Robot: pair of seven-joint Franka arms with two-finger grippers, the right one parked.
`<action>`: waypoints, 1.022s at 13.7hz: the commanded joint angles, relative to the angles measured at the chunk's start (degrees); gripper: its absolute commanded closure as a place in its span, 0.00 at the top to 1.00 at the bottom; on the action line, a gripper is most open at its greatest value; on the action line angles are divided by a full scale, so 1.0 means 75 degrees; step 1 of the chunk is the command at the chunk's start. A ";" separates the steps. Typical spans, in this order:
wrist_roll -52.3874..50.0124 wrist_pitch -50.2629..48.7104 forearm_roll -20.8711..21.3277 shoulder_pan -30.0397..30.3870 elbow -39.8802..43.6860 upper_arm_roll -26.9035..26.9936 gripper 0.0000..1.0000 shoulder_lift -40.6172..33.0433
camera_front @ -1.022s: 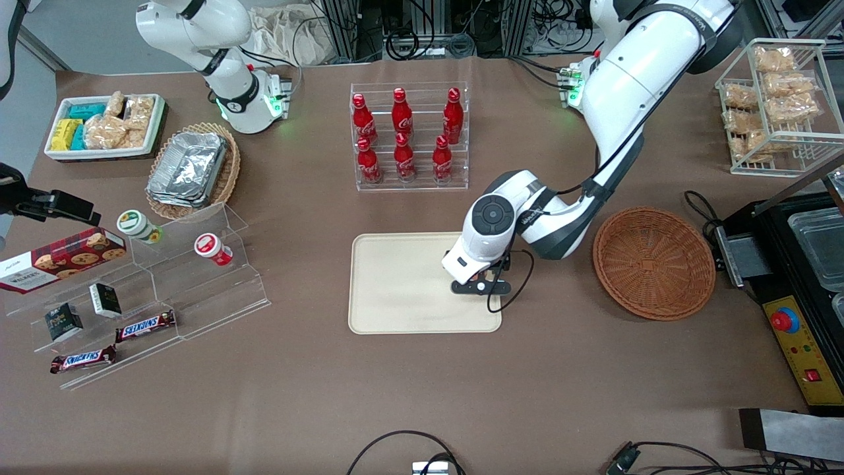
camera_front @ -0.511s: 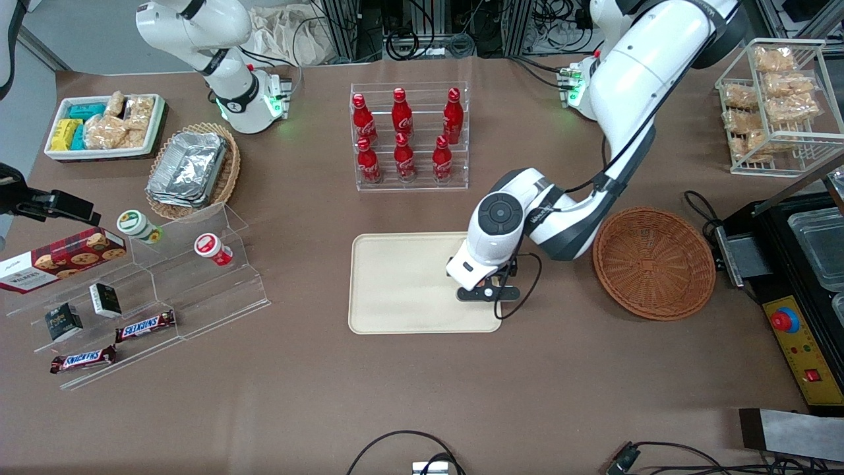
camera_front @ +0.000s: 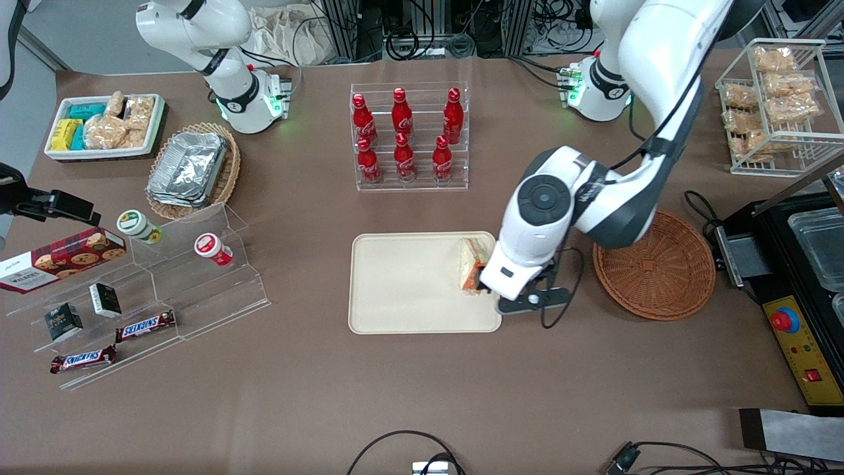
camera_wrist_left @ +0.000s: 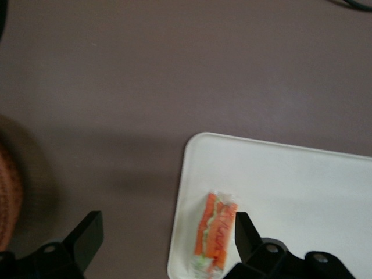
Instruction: Place sandwich from basket to tray
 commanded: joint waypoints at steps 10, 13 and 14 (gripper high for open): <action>0.0083 -0.1701 -0.0272 -0.0072 -0.0120 0.1521 1.00 -0.1387; 0.0992 -0.1949 -0.0843 -0.0060 -0.0108 0.2140 1.00 -0.1761; 0.1577 -0.1961 -0.1079 -0.0060 -0.0120 0.2433 1.00 -0.1925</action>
